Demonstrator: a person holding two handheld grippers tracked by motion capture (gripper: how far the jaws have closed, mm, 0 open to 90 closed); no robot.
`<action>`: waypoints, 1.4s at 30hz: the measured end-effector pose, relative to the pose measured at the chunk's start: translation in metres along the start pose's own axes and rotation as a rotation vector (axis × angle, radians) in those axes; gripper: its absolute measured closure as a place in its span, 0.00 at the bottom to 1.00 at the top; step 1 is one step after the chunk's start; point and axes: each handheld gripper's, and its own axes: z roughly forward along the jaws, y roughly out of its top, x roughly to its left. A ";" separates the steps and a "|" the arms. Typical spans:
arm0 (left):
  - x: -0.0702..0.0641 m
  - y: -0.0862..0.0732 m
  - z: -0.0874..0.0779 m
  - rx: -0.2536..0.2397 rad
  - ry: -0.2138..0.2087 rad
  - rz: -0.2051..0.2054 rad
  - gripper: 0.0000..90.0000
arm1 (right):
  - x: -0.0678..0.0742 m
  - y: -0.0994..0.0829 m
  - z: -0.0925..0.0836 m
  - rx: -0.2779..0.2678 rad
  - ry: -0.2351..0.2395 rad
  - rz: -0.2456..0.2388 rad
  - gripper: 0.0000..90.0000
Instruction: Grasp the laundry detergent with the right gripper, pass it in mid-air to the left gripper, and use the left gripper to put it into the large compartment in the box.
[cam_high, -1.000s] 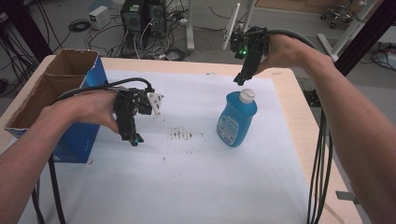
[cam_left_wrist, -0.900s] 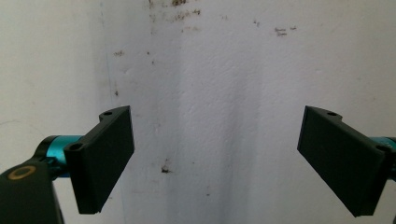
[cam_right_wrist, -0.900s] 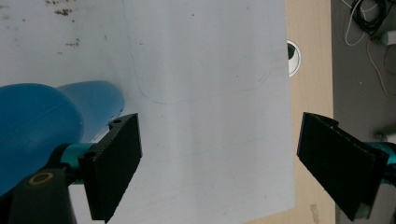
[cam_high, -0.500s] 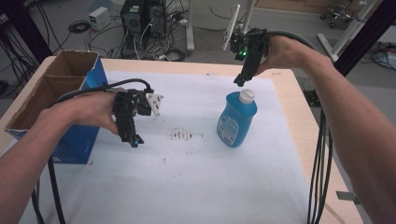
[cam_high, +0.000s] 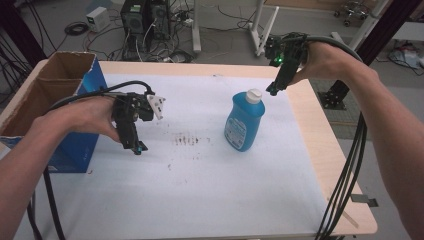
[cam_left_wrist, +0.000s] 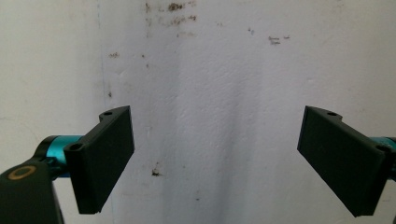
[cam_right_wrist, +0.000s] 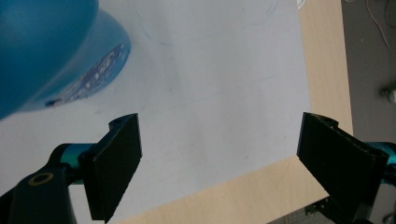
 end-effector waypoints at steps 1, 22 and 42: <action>0.000 0.000 0.000 0.000 0.000 0.003 0.12 | 0.003 -0.003 -0.001 -0.006 0.001 0.008 0.15; 0.002 -0.006 -0.008 -0.038 0.018 -0.035 0.12 | 0.098 -0.058 -0.007 -0.141 0.029 0.290 0.15; 0.000 -0.009 -0.009 -0.055 0.028 -0.046 0.12 | 0.143 -0.040 0.026 -0.383 -0.060 0.547 0.15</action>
